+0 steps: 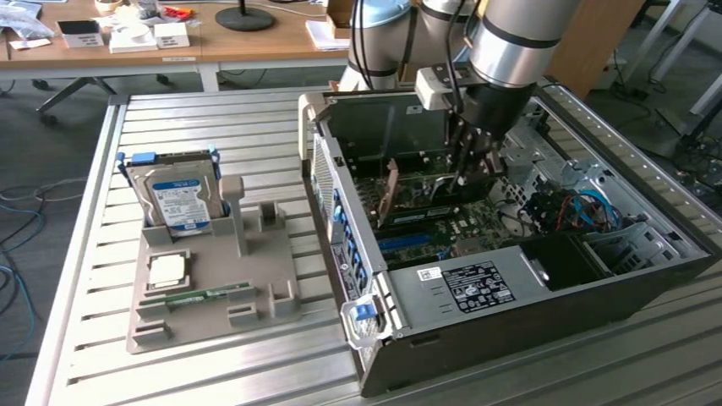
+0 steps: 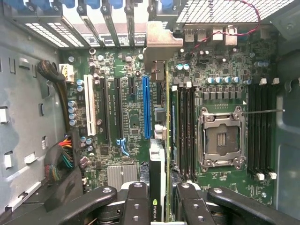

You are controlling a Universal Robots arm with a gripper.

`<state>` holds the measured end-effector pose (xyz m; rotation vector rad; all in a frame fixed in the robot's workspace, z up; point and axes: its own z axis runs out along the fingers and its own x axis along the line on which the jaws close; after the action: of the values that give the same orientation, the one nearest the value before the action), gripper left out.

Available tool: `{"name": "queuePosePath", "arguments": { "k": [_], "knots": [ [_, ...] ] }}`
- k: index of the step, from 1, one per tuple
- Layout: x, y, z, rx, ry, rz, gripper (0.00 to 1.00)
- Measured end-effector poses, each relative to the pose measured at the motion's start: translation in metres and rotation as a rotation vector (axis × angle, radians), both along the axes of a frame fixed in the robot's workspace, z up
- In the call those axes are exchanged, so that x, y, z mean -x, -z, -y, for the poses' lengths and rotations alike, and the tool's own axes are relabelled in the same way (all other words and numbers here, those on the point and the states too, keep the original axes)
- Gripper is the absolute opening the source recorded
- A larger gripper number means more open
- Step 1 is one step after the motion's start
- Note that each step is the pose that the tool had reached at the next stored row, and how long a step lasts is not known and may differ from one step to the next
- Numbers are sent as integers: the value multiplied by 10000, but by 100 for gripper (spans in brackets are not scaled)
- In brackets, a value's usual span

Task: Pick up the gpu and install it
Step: 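Insert the gpu into the slot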

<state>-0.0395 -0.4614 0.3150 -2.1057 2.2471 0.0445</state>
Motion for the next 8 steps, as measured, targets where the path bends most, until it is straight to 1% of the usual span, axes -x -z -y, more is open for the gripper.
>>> {"name": "queuePosePath", "arguments": {
  "k": [8],
  "knots": [
    [78, 4, 0, 0, 1, 0, 27]
  ]
}}
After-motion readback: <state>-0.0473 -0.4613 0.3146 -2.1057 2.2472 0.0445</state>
